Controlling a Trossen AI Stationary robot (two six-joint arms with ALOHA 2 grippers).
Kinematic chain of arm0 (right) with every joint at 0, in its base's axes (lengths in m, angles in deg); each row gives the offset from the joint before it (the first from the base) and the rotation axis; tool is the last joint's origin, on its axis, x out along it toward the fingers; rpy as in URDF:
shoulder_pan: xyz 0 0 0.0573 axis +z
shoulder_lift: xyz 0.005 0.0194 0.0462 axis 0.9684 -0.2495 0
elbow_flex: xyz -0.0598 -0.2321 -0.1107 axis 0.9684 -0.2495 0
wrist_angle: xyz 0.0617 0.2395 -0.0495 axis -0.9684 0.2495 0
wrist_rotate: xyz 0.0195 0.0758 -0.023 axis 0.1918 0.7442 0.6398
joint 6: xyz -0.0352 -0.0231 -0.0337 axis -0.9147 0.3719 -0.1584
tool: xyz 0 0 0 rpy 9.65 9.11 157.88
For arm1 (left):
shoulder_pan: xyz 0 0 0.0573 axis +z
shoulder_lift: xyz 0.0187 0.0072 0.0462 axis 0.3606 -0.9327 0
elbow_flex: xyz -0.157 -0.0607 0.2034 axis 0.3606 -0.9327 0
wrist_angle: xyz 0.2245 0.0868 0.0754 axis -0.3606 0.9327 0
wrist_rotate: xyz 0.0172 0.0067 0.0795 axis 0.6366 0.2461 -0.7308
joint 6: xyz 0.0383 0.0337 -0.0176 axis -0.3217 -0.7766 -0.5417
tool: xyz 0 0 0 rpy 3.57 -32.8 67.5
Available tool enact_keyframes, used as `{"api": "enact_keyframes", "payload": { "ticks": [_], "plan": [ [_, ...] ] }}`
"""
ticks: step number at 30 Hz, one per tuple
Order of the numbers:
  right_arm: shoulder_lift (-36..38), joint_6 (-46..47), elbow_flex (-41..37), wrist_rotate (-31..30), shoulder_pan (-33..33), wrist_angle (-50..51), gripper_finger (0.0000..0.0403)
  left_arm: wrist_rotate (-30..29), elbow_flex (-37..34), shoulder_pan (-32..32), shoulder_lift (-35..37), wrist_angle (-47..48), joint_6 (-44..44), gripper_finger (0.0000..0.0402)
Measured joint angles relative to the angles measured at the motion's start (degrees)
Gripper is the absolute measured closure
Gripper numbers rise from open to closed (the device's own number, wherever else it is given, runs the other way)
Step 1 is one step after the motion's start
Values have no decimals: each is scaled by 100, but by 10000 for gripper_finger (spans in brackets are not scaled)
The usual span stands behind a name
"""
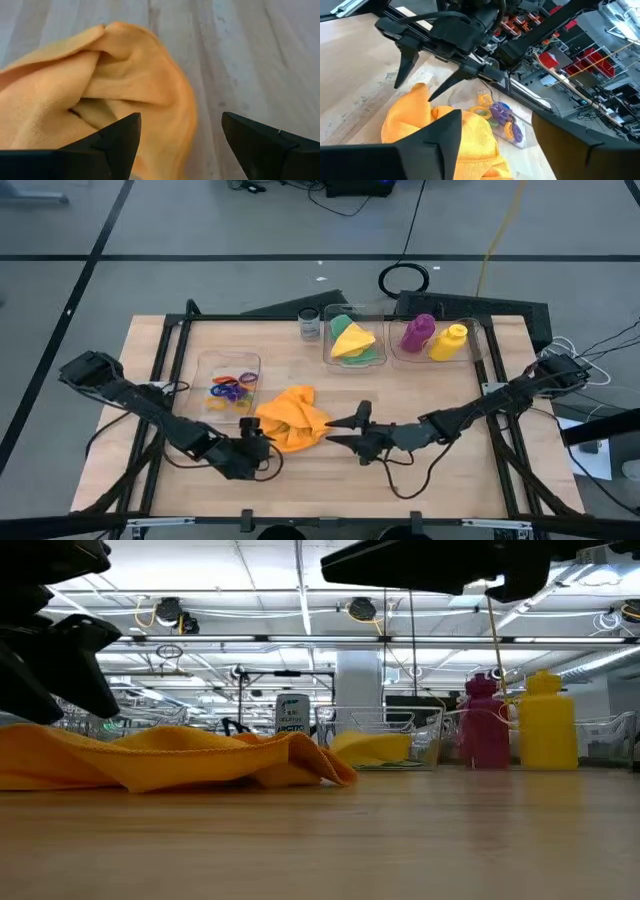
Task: Pick & Place Sports Items
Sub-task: Fold the orange towel
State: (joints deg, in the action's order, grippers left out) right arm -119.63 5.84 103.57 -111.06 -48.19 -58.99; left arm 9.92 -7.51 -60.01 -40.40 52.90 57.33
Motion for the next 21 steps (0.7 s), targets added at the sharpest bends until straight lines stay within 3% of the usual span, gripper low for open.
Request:
{"api": "enact_keyframes", "payload": {
  "ticks": [15, 21],
  "plan": [
    [0, 54, -2, 2, -40, 92, 215, 88, 0, 29, -2, 159, 53, 167],
    [0, 52, -2, 2, -40, 112, 215, 220, 2, 55, -379, 153, 35, 167]
  ]
}}
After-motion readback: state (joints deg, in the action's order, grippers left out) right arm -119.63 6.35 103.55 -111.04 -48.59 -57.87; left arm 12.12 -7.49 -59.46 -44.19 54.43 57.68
